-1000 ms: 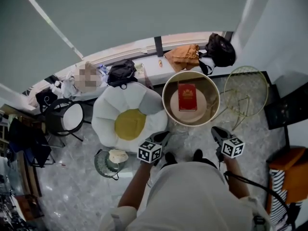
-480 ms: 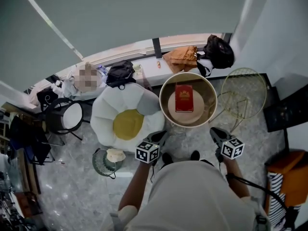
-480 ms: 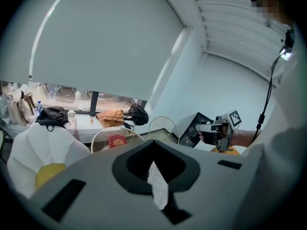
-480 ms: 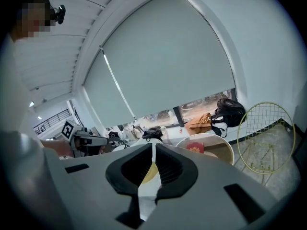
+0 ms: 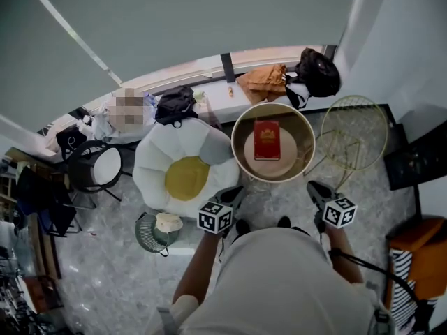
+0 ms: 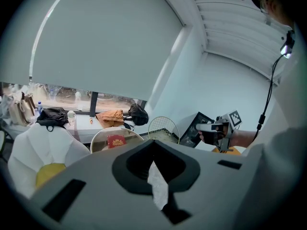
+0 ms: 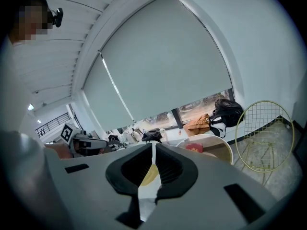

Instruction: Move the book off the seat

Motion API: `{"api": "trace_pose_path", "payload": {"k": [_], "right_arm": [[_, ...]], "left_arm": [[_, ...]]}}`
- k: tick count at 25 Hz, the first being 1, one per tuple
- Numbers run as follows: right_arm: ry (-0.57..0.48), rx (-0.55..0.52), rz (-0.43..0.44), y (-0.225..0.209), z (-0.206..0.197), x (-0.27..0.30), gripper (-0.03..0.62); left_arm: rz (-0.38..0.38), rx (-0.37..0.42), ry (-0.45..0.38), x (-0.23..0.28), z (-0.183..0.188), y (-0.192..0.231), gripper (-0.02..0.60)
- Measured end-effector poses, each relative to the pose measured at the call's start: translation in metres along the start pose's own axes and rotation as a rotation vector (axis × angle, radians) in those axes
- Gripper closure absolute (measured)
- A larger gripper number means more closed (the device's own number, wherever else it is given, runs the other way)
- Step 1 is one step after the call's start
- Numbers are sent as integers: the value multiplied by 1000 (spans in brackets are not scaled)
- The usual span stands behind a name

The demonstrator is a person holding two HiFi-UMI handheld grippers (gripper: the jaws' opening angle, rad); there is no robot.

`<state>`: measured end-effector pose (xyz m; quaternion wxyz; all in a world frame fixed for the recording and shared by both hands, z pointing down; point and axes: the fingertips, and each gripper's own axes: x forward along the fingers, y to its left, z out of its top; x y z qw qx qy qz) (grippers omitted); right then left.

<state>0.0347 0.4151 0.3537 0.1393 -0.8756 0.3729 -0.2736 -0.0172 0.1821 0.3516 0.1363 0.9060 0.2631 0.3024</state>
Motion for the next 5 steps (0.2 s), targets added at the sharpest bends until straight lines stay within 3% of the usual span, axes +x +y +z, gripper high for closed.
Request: {"api": "trace_pose_path", "payload": {"k": [5], "right_arm": [[-8, 5, 12, -4, 2, 2, 545]], "left_arm": [[6, -3, 2, 6, -2, -3, 580]]}}
